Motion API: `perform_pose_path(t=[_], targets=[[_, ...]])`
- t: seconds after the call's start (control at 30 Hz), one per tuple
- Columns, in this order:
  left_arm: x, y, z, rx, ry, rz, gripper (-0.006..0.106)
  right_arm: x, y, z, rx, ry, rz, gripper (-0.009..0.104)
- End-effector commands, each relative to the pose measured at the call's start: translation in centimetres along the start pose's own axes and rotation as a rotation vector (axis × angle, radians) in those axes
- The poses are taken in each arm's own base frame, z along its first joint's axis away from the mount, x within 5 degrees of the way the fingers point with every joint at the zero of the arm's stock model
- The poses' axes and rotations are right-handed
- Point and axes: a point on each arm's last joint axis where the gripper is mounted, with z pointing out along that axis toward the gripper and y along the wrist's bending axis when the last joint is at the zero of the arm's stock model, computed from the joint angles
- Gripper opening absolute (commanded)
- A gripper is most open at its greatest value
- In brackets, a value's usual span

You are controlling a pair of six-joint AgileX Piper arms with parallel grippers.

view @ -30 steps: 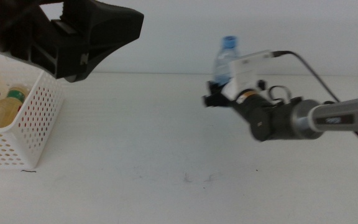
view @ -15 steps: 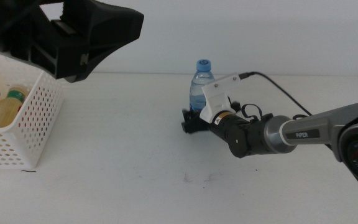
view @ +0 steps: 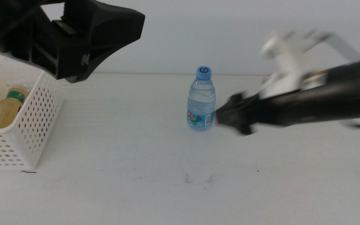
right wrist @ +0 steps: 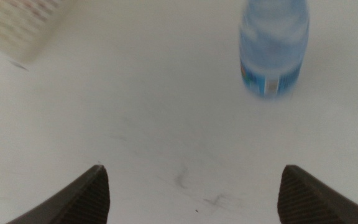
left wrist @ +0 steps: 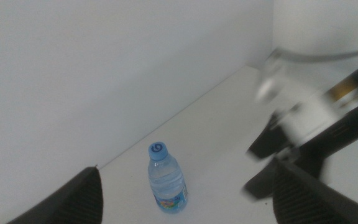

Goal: Use arms to grab the bottles and put them into the dustbin to the left of the table.

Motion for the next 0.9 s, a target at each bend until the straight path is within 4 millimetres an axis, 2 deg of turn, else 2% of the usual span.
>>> perform_pose_path(t=[0.0,0.1,0.23,0.7,0.8,0.87], targets=[[-0.3,0.0,-0.2,0.001,-0.018,-0.003,0.094,0.2,0.9,-5.2,-0.003,-0.058,-0.058,0.077],[-0.3,0.0,-0.2,0.001,-0.02,-0.003,0.094,0.0,1.4,-9.6,0.017,-0.19,-0.103,0.077],[-0.3,0.0,-0.2,0.001,-0.02,-0.003,0.094,0.1,1.6,-11.9,0.033,-0.262,-0.112,0.077],[-0.3,0.1,0.0,-0.015,-0.043,0.014,0.094,0.2,1.7,-12.2,0.025,-0.266,-0.097,0.077],[0.8,0.3,1.8,-0.086,-0.17,0.13,0.094,0.2,1.7,-12.2,0.025,-0.266,-0.097,0.077],[3.2,-0.3,3.8,-0.077,-0.36,0.11,0.094,0.2,1.7,-12.2,0.025,-0.266,-0.097,0.077]])
